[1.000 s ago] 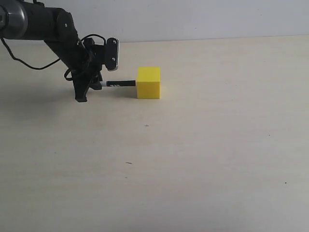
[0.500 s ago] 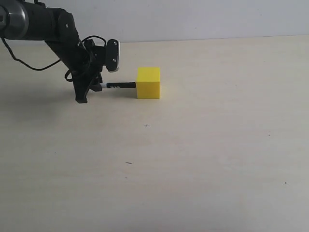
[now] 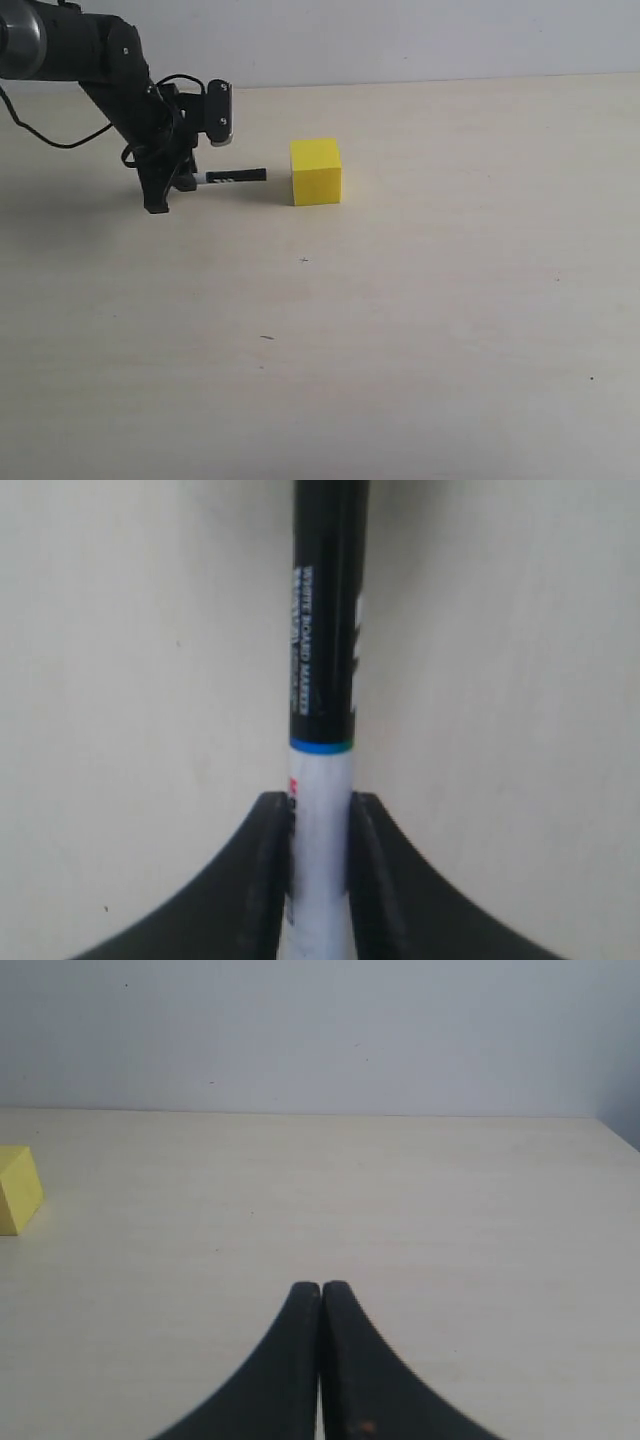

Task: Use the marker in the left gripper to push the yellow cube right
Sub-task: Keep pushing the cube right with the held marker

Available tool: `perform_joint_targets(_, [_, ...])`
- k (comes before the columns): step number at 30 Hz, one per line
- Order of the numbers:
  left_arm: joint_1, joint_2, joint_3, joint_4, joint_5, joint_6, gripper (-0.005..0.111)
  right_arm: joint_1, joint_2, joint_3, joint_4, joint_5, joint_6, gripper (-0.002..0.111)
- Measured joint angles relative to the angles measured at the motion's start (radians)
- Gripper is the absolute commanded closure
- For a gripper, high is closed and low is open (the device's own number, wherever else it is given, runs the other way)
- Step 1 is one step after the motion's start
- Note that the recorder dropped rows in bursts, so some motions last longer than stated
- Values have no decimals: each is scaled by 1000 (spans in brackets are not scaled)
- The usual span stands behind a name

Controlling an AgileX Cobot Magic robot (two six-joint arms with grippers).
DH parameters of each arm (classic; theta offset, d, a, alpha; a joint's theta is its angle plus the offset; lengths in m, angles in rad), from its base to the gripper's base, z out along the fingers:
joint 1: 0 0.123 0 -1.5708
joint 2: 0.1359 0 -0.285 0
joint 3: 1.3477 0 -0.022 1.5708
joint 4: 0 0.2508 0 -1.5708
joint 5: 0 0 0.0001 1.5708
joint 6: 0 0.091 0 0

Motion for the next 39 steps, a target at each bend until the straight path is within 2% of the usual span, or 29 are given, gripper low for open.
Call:
perform_joint_targets(5, [8,0,0,45,29,-39,107,0,0,0,0,0,0,108])
perform_joint_targets(8, [-10,0,0,60,9,-48,107,0,0,0,0,0,0,108])
perform_joint_targets(13, [-83,9,-16,69,-71,-57,107,0,0,0,0,0,0,108])
perform_joint_targets(18, [-151,23,-51,85,-80,-129,107,0,0,0,0,0,0,108])
perform_joint_targets(24, [-129,23,-69,174,-55,-214,107,0,0,0,0,0,0,108])
perform_joint_targets(30, [-117,29,-69,189,-51,-227,107,0,0,0,0,0,0,108])
perform_joint_targets(32, [-132,38,-73,190,-56,-227,107,0,0,0,0,0,0,108])
perform_joint_targets(39, [-248,83,-140,190,-72,-231,107,0,0,0,0,0,0,108])
